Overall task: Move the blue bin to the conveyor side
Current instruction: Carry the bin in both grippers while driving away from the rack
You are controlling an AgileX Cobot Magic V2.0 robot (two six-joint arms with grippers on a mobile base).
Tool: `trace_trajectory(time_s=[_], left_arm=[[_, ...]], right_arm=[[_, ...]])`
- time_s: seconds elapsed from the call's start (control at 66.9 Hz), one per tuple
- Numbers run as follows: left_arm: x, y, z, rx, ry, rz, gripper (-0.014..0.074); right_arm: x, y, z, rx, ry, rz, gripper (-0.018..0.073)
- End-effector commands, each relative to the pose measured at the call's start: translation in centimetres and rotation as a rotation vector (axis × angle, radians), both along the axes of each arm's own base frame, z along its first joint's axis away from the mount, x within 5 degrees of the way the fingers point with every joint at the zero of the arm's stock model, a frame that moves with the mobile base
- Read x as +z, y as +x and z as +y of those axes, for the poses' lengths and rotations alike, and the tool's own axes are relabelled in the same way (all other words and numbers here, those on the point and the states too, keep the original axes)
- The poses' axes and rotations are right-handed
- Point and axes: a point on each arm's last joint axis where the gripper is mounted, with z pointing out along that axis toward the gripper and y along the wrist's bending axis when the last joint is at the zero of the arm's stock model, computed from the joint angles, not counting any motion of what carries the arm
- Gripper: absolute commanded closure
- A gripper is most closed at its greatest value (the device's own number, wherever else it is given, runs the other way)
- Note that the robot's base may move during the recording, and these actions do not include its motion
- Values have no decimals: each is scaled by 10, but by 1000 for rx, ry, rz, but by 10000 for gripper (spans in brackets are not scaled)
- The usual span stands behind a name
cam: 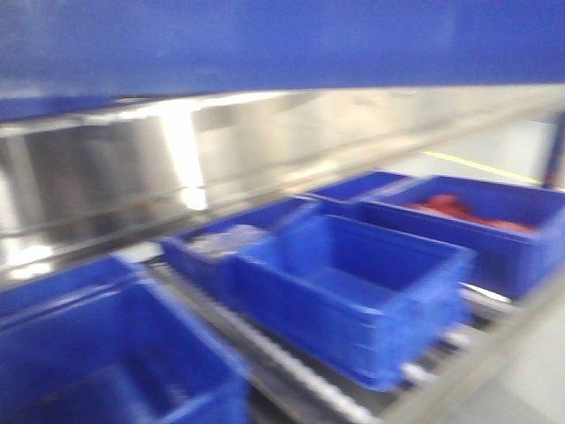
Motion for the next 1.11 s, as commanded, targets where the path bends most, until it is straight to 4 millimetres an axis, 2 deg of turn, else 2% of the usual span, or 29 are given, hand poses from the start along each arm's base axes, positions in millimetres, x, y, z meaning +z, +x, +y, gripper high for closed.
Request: trace_trajectory(time_s=[0.0, 1.091], left_arm=[[12, -3, 5, 22, 46, -108, 607], [12, -3, 5, 22, 46, -108, 607]], right_arm=[[13, -3, -10, -39, -56, -139, 641], [13, -3, -10, -39, -56, -139, 641]])
